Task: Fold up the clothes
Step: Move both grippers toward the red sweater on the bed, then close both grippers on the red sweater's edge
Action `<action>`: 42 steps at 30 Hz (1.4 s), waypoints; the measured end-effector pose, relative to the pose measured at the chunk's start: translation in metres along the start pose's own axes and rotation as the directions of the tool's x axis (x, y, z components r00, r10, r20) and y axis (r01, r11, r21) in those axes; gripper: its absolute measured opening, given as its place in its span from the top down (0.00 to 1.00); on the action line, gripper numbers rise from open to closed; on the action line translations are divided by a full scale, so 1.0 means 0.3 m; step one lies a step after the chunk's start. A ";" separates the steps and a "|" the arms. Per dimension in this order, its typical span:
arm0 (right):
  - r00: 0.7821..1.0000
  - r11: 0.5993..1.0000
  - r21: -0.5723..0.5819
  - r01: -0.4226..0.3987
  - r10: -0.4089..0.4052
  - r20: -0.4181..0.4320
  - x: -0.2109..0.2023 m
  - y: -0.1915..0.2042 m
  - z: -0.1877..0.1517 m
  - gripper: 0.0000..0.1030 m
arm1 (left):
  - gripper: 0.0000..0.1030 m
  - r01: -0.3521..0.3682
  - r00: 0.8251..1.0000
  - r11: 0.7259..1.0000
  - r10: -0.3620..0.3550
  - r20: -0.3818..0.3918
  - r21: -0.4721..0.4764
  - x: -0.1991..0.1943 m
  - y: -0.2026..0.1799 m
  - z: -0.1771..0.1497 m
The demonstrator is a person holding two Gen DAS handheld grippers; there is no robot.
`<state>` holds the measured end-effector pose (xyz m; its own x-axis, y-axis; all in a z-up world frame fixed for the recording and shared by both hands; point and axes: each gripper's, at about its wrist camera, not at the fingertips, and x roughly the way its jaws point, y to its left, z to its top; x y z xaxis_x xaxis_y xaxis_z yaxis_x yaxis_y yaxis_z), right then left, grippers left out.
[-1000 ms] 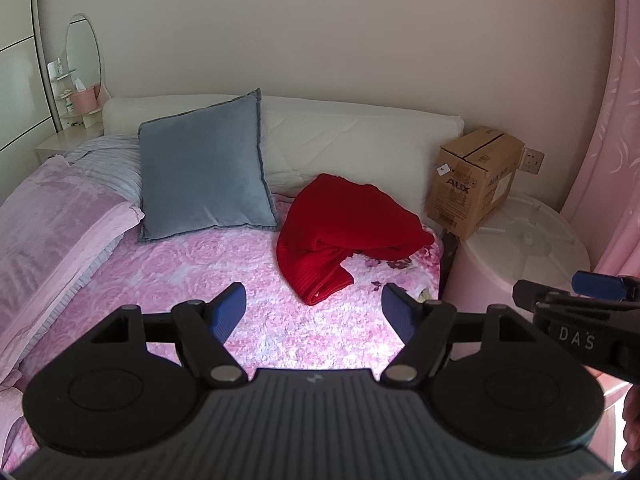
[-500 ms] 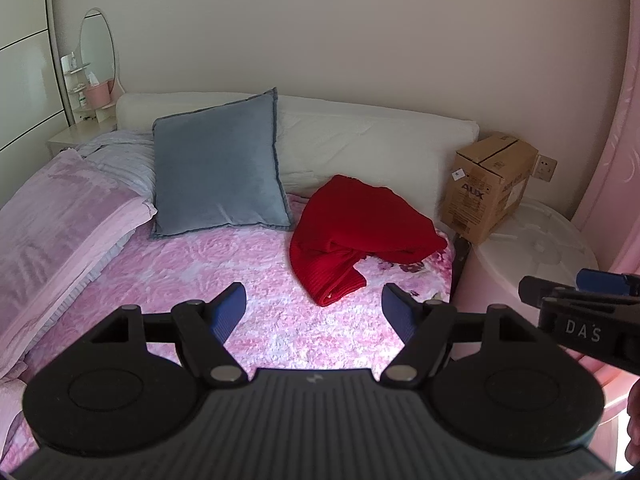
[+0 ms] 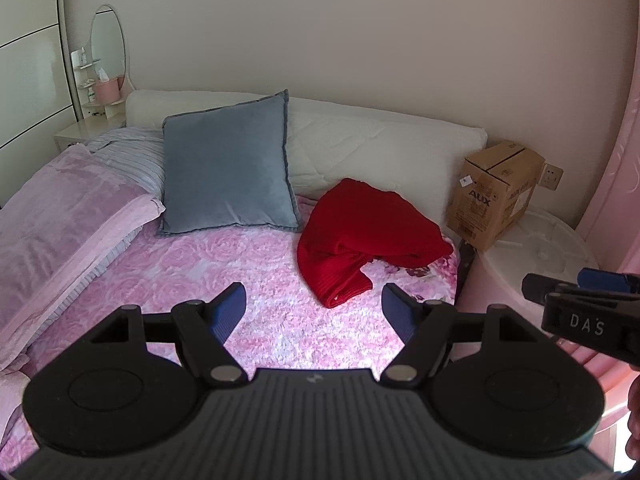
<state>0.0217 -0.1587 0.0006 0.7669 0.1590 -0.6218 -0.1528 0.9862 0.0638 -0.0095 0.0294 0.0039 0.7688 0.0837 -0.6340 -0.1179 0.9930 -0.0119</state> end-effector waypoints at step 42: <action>0.998 0.999 -0.004 -0.052 0.052 -0.032 0.541 -0.219 0.200 0.36 | 0.30 -0.050 0.994 0.998 0.054 -0.099 0.039 0.594 -0.151 0.279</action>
<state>0.1937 -0.1949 -0.0577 0.7378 0.2085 -0.6420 -0.1948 0.9764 0.0933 0.1853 0.0063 -0.0439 0.6950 0.1284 -0.7075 -0.1321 0.9900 0.0499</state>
